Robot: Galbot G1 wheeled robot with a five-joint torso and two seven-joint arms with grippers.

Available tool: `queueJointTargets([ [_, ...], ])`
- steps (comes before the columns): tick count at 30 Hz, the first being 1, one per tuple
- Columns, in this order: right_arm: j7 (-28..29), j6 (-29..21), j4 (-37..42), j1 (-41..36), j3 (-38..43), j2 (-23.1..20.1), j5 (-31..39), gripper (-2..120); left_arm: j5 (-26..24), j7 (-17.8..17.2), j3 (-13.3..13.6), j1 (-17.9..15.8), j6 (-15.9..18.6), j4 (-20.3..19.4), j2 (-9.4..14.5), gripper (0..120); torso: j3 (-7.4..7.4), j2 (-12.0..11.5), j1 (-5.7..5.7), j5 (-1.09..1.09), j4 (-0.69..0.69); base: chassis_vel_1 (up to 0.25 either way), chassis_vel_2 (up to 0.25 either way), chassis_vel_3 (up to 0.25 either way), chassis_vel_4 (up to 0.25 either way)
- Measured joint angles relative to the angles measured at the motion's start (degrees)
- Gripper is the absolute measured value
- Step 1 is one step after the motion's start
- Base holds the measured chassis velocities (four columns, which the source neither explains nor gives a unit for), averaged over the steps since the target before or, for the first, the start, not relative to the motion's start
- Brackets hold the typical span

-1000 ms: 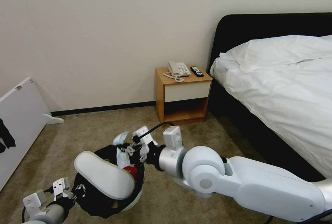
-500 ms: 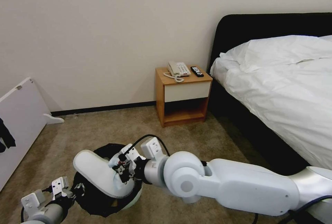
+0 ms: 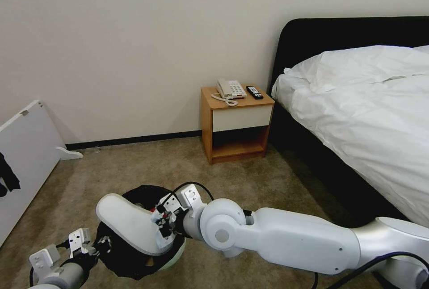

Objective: Pick up the trash bin, then pick up the garbage from the floor and place it into the trash bin.

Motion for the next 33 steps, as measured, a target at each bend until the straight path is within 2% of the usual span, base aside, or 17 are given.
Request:
queueJointTargets([
  [6, -1.4, 0.79, -4.77, -0.8, -0.61, 2.6, -1.33, 0, 0.06, 0.08, 0.05, -0.02, 0.0, 0.4, -0.01, 1, 0.0, 0.0, 0.0, 0.0, 0.01, 0.0, 0.0, 0.0, 0.0],
  [13, -1.11, 1.01, -4.77, -0.89, -0.54, 3.01, -1.29, 0, 0.16, 0.35, 0.16, -0.26, 0.0, 0.87, -0.08, 1, 0.0, 0.0, 0.0, 0.0, 0.01, 0.0, 0.0, 0.0, 0.0],
  [16, -0.69, 1.15, -3.57, -0.9, 0.17, 2.9, -1.14, 5, 0.2, 0.4, 0.25, -0.4, 0.0, 1.13, -0.08, 1, 0.0, 0.0, 0.0, 0.0, 0.0, 0.0, 0.0, 0.0, 0.0],
  [17, -0.23, 1.2, -2.75, -0.9, 0.56, 2.67, -0.94, 14, 0.28, 0.4, 0.32, -0.45, 0.0, 1.3, -0.1, 1, 0.0, 0.0, 0.0, 0.0, 0.01, 0.0, 0.0, 0.0, 0.0],
  [19, 0.12, 1.2, -2.16, -0.9, 0.83, 2.45, -0.75, 17, 0.33, 0.4, 0.37, -0.51, 0.0, 1.37, -0.14, 1, 0.0, 0.0, 0.0, 0.0, 0.01, 0.0, 0.0, 0.0, 0.0],
  [21, 1.0, 1.17, -0.57, -0.91, 1.41, 1.63, -0.19, 29, 0.42, 0.41, 0.55, -0.64, 0.0, 1.46, -0.21, 1, 0.0, 0.0, 0.0, 0.0, 0.0, 0.0, 0.0, 0.0, 0.0],
  [22, 1.0, 1.17, -0.57, -0.91, 1.41, 1.63, -0.19, 29, 0.42, 0.41, 0.55, -0.64, 0.0, 1.46, -0.21, 1, 0.0, 0.0, 0.0, 0.0, 0.0, 0.0, 0.0, 0.0, 0.0],
  [23, 1.54, 1.14, 0.25, -0.91, 1.64, 1.26, 0.05, 37, 0.44, 0.41, 0.6, -0.7, 0.0, 1.48, -0.26, 1, 0.0, 0.0, 0.0, 0.0, 0.0, 0.0, 0.0, 0.0, 0.0],
  [24, 1.79, 1.08, 0.73, -0.91, 1.79, 1.03, 0.26, 41, 0.45, 0.41, 0.63, -0.72, 0.0, 1.49, -0.28, 1, 0.0, 0.0, 0.0, 0.01, 0.0, 0.0, 0.0, 0.0, 0.0],
  [27, 2.14, 1.02, 1.26, -0.9, 1.96, 0.77, 0.54, 46, 0.46, 0.4, 0.64, -0.72, 0.0, 1.49, -0.29, 1, 0.0, 0.0, 0.0, 0.01, 0.0, 0.0, 0.0, 0.0, 0.0],
  [29, 2.77, 0.83, 2.24, -0.9, 2.15, 0.24, 1.03, 57, 0.49, 0.35, 0.64, -0.73, 0.0, 1.49, -0.38, 1, 0.0, 0.0, 0.0, 0.01, 0.0, 0.0, 0.0, 0.0, 0.0],
  [30, 2.77, 0.83, 2.24, -0.9, 2.15, 0.24, 1.03, 57, 0.49, 0.35, 0.64, -0.73, 0.0, 1.49, -0.38, 1, 0.0, 0.0, 0.0, 0.01, 0.0, 0.0, 0.0, 0.0, 0.0],
  [33, 3.46, 0.59, 2.96, -0.92, 2.27, 0.08, 1.44, 73, 0.53, 0.34, 0.62, -0.67, 0.0, 1.49, -0.42, 1, 0.0, 0.0, 0.0, 0.01, 0.0, 0.0, 0.0, 0.0, 0.0],
])
